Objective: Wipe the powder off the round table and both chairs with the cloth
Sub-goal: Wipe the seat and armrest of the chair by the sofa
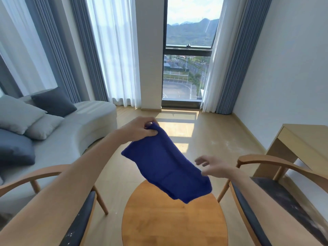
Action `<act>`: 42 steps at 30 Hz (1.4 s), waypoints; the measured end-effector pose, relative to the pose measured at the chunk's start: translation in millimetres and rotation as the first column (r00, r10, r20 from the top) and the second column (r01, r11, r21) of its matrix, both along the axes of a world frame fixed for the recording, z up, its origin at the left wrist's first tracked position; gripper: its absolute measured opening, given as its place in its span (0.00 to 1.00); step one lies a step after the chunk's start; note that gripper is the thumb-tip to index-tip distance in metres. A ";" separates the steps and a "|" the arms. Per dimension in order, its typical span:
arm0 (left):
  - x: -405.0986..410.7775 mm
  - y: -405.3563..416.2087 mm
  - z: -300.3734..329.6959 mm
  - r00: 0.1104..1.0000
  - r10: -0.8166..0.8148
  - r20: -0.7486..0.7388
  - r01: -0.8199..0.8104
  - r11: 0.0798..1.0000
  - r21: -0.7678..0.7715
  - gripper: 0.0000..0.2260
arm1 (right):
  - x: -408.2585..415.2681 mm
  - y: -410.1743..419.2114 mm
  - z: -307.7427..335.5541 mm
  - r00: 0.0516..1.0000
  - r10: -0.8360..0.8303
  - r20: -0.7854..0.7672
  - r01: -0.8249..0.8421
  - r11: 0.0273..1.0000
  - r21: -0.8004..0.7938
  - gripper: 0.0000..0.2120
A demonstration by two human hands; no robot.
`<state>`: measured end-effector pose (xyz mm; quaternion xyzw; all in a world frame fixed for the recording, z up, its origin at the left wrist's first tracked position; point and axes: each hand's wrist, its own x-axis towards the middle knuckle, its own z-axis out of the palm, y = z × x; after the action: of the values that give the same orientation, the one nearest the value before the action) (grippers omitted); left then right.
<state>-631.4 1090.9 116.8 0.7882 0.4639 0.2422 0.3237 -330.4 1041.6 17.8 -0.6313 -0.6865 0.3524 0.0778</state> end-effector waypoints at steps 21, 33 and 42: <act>-31.5 15.7 -32.9 0.959 0.279 0.057 -0.273 0.958 -0.086 0.03 | -100.8 -28.3 10.6 0.897 -0.064 -0.438 0.170 0.963 0.208 0.08; -10.7 -10.4 -116.4 0.909 0.282 -0.306 -0.381 0.860 -0.340 0.08 | -92.5 -2.8 56.4 0.790 -0.369 -0.490 0.471 0.877 0.099 0.06; 23.3 -30.0 -152.6 0.986 0.077 -0.145 -0.152 0.761 -0.630 0.17 | -87.4 7.8 64.1 0.822 -0.370 -0.433 0.485 0.853 0.192 0.10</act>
<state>-608.1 1061.0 -35.8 0.6133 0.5830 0.0456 0.5309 -417.8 1049.4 81.8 -0.6711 -0.5412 0.3352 0.3800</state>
